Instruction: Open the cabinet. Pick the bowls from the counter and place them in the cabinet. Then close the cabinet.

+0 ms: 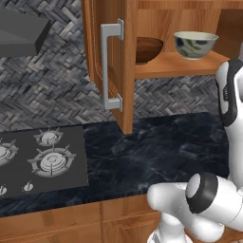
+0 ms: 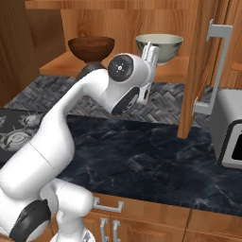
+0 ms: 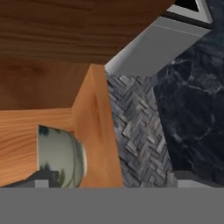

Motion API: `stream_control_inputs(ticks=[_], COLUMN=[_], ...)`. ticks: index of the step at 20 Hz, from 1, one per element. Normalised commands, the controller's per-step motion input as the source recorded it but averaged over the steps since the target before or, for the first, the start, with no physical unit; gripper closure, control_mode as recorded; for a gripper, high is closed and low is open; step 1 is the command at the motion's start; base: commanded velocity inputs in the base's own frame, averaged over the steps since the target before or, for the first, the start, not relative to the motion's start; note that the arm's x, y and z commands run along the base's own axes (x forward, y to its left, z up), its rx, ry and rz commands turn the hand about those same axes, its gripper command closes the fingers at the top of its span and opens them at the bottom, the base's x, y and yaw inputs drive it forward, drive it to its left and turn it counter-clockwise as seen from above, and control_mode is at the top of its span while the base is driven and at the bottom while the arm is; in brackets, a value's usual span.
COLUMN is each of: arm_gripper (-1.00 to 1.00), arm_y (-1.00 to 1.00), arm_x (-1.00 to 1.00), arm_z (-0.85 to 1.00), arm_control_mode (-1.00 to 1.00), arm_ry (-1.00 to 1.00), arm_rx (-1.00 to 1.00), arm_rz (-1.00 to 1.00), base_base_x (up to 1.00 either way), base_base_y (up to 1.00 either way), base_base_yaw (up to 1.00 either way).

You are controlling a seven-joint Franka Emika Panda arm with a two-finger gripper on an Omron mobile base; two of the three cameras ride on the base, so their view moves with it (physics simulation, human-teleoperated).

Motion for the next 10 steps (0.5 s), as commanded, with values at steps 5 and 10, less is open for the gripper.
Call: stream_control_inputs(ticks=[5, 10], arm_gripper=[-1.0, -1.0], arm_y=[0.0, 0.0], arm_x=[-0.77, -0.9], arm_z=[0.0, 0.0], arm_control_mode=[-1.0, -1.0], arm_ry=[-0.01, -0.11], arm_rx=[-0.01, 0.0], arm_rz=[0.04, 0.1], base_base_x=[0.0, 0.0], base_base_y=[0.0, 0.0], base_base_yaw=[0.0, 0.0])
